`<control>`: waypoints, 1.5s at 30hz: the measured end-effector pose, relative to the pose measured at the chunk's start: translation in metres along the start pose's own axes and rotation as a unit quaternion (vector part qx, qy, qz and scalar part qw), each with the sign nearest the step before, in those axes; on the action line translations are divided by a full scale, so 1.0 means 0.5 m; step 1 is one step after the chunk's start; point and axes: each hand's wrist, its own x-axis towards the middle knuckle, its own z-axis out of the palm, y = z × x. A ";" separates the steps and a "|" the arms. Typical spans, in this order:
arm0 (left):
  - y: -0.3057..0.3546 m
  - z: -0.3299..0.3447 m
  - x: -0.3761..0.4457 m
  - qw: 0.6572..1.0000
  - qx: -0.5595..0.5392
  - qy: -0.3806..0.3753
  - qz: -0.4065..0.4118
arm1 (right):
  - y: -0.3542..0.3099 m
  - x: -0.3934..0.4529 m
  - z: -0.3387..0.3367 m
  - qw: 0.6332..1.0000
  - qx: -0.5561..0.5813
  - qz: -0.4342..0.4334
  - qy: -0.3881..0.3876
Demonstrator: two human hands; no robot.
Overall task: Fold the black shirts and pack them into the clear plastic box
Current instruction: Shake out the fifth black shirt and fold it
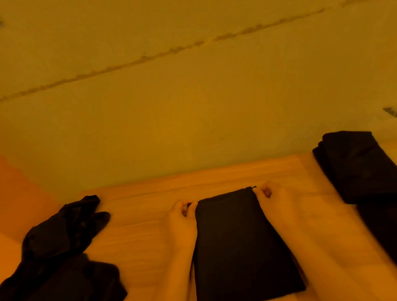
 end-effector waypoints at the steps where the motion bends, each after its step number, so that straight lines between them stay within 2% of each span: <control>1: 0.000 0.000 0.000 1.000 0.003 0.011 0.000 | 0.004 0.002 0.003 1.000 -0.013 -0.010 0.003; 6: -0.009 0.007 0.014 0.999 0.047 0.025 0.003 | 0.007 0.010 0.009 1.000 0.023 -0.005 -0.009; 10: -0.013 0.010 0.020 0.998 0.053 0.043 0.017 | 0.000 0.014 0.009 0.996 0.079 -0.048 0.009; 18: -0.015 0.012 0.025 0.995 0.075 0.052 0.037 | 0.003 0.019 0.013 0.998 0.050 -0.047 0.007; 21: -0.010 0.013 0.023 0.997 0.054 0.044 0.039 | -0.002 0.014 0.010 0.995 0.076 -0.053 -0.028; 24: -0.003 0.011 0.014 0.998 0.001 0.041 0.043 | -0.007 0.011 0.012 0.995 0.037 -0.053 -0.072; 27: 0.002 0.008 0.012 0.998 -0.017 0.028 0.047 | -0.003 0.015 0.011 0.998 0.049 -0.030 -0.037; 29: 0.004 0.008 0.019 0.998 -0.024 0.006 0.050 | -0.003 0.013 0.006 0.996 0.065 -0.050 -0.021; 33: 0.004 0.014 0.040 0.999 -0.002 -0.030 0.031 | -0.013 0.013 0.008 0.995 0.056 -0.076 -0.046; 41: 0.010 0.013 0.035 1.000 0.010 -0.007 0.005 | -0.015 0.028 0.015 0.999 0.020 -0.037 -0.017; 45: 0.007 0.012 0.034 1.000 0.003 -0.006 -0.001 | -0.021 0.038 0.021 0.994 0.044 -0.094 0.026</control>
